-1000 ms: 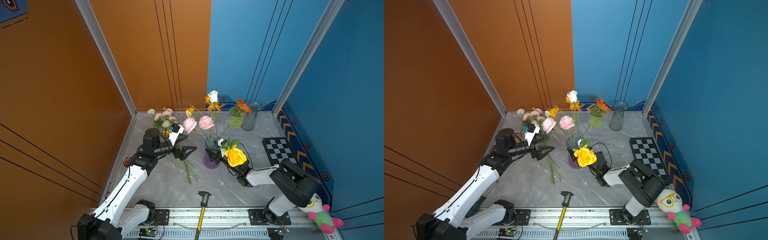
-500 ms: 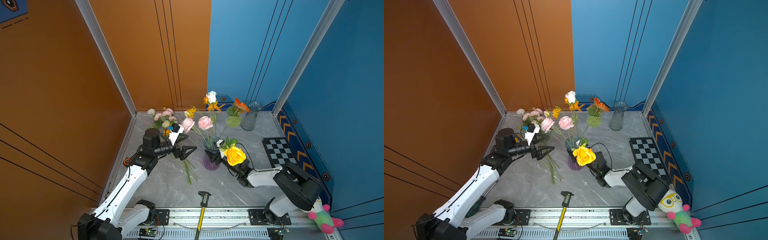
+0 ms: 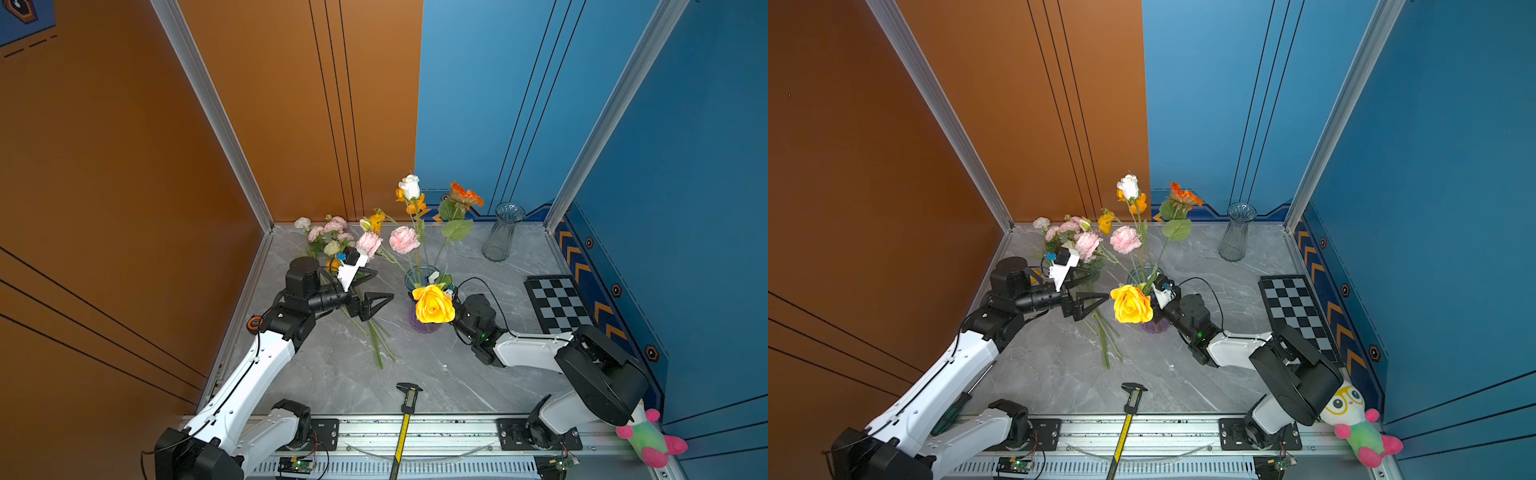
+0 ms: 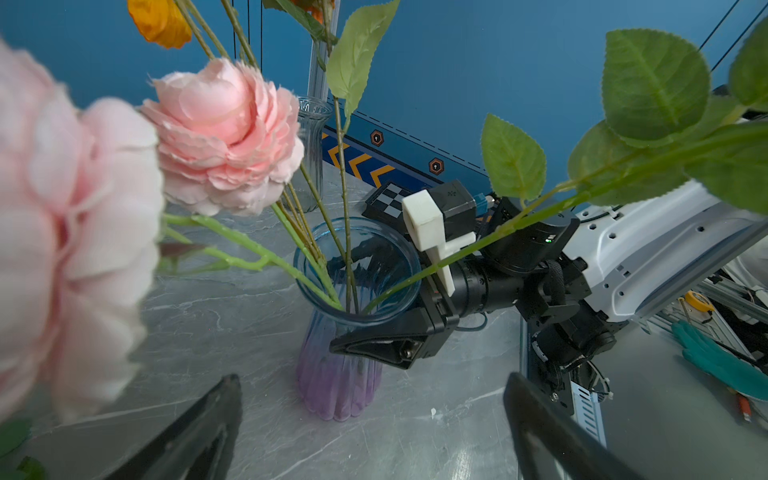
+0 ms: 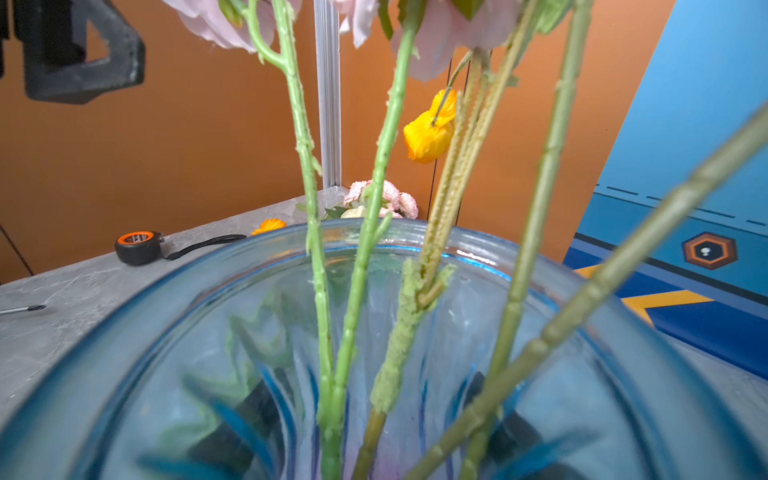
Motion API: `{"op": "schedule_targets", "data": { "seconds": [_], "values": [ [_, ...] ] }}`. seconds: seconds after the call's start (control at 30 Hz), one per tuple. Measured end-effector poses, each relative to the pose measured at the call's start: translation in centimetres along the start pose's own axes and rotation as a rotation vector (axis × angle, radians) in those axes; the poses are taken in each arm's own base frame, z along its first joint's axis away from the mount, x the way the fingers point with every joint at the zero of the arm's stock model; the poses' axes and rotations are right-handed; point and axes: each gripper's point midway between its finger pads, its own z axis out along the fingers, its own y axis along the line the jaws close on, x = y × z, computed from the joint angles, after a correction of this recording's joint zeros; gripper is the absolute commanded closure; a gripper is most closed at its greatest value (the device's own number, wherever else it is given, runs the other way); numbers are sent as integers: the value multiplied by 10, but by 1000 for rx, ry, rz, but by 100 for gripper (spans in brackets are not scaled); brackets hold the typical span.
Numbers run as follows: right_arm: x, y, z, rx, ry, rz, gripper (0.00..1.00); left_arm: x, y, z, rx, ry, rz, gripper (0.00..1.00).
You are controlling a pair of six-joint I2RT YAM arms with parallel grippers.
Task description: Arrange the flowers into the vase
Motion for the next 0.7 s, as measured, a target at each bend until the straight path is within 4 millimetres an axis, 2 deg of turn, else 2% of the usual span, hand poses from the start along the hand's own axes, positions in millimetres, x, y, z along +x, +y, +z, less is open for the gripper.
{"op": "schedule_targets", "data": {
  "seconds": [0.2,0.43,0.57,0.7],
  "values": [
    [-9,-33,23,66,-43,-19,68,1,0,0,1,-2,2,2],
    [-16,-80,68,132,-83,-34,69,1,3,2,7,-2,5,2],
    [-34,-116,94,180,-139,-42,69,4,22,12,-19,24,-14,2],
    [-46,-143,115,206,-192,-47,69,-2,40,25,-38,37,-13,2]
  ]
}}
